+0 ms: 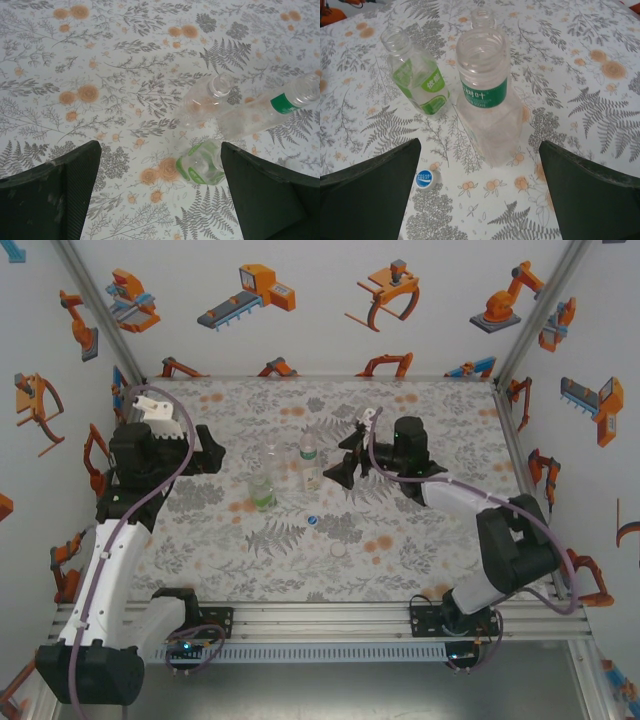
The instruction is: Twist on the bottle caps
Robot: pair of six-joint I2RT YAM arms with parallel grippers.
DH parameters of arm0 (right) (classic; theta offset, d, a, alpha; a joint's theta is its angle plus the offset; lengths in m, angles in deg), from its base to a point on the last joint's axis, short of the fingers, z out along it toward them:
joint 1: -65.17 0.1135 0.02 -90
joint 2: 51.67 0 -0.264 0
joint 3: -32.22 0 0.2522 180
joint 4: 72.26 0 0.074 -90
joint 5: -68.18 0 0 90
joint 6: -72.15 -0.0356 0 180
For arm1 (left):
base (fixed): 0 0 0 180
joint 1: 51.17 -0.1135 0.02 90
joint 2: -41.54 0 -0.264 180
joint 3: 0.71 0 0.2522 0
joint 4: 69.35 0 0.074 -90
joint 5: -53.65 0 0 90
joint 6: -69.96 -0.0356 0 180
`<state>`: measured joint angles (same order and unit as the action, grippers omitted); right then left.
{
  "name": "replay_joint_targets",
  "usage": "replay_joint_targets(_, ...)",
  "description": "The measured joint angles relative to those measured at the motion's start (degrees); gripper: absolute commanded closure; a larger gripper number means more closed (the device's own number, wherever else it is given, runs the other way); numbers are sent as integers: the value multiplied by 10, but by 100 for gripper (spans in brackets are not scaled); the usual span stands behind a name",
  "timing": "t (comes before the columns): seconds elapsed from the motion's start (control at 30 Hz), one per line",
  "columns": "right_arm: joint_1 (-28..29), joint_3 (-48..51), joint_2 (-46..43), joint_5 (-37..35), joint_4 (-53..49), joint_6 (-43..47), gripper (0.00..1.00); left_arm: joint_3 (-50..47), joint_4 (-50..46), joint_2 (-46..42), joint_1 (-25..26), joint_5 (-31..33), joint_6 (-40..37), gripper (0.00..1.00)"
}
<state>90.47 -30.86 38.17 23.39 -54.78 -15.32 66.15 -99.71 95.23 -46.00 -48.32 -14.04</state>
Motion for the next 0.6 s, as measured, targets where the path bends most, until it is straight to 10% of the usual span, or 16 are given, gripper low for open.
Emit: replay_joint_targets(0.6, 44, -112, 181, 13, 16, 66, 10, 0, -24, 10, 0, 19, -6, 3)
